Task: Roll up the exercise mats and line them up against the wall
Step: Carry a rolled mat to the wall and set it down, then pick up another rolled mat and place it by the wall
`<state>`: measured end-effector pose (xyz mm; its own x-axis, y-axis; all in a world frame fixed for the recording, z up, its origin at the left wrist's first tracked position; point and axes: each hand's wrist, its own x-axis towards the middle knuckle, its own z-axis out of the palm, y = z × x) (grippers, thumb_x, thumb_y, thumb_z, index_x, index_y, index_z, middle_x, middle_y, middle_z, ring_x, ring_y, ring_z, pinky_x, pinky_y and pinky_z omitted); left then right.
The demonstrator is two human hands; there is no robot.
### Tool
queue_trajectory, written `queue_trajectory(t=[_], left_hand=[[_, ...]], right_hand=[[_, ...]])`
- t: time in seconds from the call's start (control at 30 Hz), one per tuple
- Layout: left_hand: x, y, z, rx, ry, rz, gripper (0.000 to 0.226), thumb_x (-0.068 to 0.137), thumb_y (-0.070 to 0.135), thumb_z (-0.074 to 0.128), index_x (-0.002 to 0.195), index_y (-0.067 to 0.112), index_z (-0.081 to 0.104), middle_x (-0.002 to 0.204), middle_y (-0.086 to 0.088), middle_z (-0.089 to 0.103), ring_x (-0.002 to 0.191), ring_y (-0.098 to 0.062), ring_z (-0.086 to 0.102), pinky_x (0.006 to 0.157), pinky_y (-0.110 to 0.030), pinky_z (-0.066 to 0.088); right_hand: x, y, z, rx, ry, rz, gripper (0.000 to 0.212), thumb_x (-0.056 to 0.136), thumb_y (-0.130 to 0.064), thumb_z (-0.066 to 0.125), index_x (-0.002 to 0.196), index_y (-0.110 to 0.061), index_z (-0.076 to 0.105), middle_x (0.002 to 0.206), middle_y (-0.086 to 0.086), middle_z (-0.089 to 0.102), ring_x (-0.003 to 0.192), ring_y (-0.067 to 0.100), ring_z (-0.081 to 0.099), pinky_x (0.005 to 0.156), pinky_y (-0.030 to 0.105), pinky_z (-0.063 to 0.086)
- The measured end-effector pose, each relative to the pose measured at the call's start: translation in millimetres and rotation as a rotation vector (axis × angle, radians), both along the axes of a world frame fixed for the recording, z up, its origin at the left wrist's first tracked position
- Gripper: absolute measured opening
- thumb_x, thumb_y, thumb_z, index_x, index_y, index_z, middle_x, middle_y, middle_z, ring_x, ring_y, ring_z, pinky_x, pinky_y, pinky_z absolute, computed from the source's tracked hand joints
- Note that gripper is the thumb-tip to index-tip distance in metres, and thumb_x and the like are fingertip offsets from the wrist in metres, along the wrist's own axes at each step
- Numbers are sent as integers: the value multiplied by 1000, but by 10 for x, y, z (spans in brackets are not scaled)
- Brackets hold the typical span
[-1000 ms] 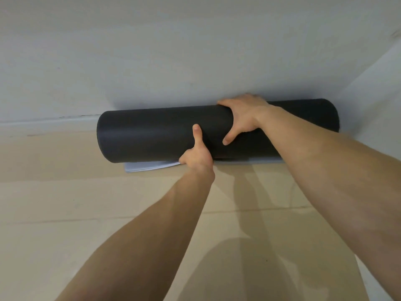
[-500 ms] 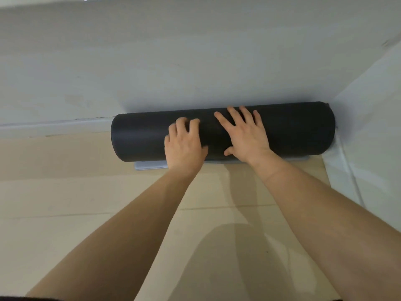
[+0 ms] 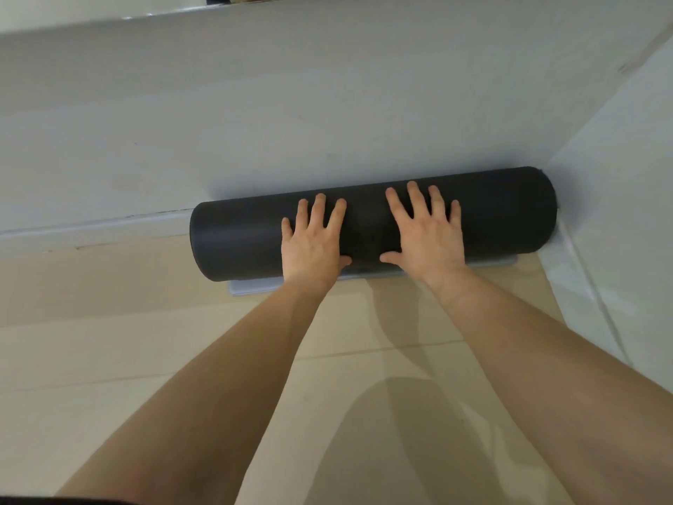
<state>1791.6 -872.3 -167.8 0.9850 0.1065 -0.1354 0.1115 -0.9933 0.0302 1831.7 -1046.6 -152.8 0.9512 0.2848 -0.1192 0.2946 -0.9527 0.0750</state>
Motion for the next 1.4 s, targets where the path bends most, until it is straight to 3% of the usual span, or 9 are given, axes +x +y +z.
queue_trajectory(t=[0.23,0.47,0.6,0.8,1.1,1.27,1.4], left_hand=[[-644,172,1170,-94,104,3,85,97,54,63,163,23,19,170,-6,21,157,-30,19,125,-50,23],[-1684,526,3077,-73,210,0,79,98,56,59,161,21,24,164,-4,33,150,-28,34,118,-46,35],[-2278,725,4239,-98,252,7,70,100,51,58,157,21,32,154,-4,44,136,-29,49,105,-44,45],[-3486,941,5564,-148,257,126,63,100,49,58,153,22,38,155,-3,42,135,-28,50,99,-46,50],[-5518,1710,6838,-223,275,227,64,100,46,58,156,24,37,159,-1,36,138,-26,48,101,-46,49],[-7133,2343,7406,-236,258,463,60,102,43,56,156,24,37,159,0,36,137,-25,49,101,-44,49],[-8716,2688,7808,-247,210,772,58,103,43,55,155,23,39,157,0,38,134,-24,52,99,-42,50]], right_hand=[[-897,-114,1011,26,113,-102,93,92,-57,63,163,-22,15,163,11,31,144,37,35,117,57,31],[-1776,201,2905,83,239,-126,86,93,-49,64,162,-20,20,158,9,37,133,35,46,109,48,41],[-2248,456,4053,157,300,-142,80,96,-46,61,161,-20,22,157,8,38,132,34,47,105,46,44],[-3214,770,5402,115,312,21,74,97,-46,59,159,-21,28,156,7,39,131,33,48,102,45,48],[-4875,1608,6761,78,354,123,67,95,-44,60,153,-20,37,147,8,46,127,34,50,99,46,48],[-6030,2474,7186,32,397,361,73,97,-44,57,159,-22,25,150,9,43,131,37,47,98,45,45],[-7193,3385,7605,27,425,665,65,99,-43,54,156,-22,30,154,9,39,133,36,44,98,44,43]])
